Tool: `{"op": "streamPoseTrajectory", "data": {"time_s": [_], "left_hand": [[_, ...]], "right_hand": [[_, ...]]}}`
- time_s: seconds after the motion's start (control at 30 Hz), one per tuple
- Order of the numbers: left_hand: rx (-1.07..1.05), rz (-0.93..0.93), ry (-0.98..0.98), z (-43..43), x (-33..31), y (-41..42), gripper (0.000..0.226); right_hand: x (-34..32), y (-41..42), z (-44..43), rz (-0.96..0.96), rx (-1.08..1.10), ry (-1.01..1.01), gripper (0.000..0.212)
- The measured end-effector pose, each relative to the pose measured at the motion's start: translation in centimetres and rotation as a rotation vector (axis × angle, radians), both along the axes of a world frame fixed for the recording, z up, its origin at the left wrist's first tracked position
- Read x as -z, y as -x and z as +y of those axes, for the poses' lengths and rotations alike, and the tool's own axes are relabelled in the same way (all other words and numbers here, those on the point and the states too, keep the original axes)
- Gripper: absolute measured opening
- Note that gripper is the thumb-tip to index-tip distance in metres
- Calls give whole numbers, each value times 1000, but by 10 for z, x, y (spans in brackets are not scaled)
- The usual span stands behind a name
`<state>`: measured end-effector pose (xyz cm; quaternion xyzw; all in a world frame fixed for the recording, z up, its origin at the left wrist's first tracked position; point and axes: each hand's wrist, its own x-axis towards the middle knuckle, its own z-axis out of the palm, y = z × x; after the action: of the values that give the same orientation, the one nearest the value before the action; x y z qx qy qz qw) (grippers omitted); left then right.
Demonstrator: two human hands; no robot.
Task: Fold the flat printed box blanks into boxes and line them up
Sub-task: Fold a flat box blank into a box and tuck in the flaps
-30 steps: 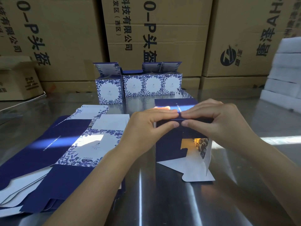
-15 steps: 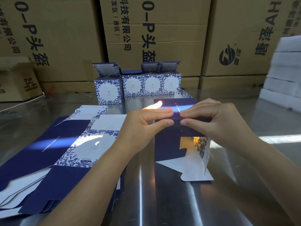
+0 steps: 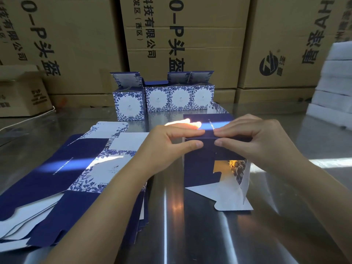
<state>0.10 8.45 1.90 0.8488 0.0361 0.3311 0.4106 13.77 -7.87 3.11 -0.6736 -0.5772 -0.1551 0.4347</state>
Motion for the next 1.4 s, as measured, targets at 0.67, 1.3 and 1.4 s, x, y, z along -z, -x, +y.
{"op": "streamPoseTrajectory", "data": {"time_s": [0.67, 1.3, 1.4], "left_hand": [[46, -43, 145, 2, 2, 0, 21], [4, -82, 146, 10, 4, -2, 22], [-17, -78, 137, 10, 4, -1, 22]], "right_hand": [[0, -3, 0, 35, -6, 42, 27], [-1, -17, -4, 56, 14, 5, 24], [0, -18, -3, 106, 4, 18, 22]]}}
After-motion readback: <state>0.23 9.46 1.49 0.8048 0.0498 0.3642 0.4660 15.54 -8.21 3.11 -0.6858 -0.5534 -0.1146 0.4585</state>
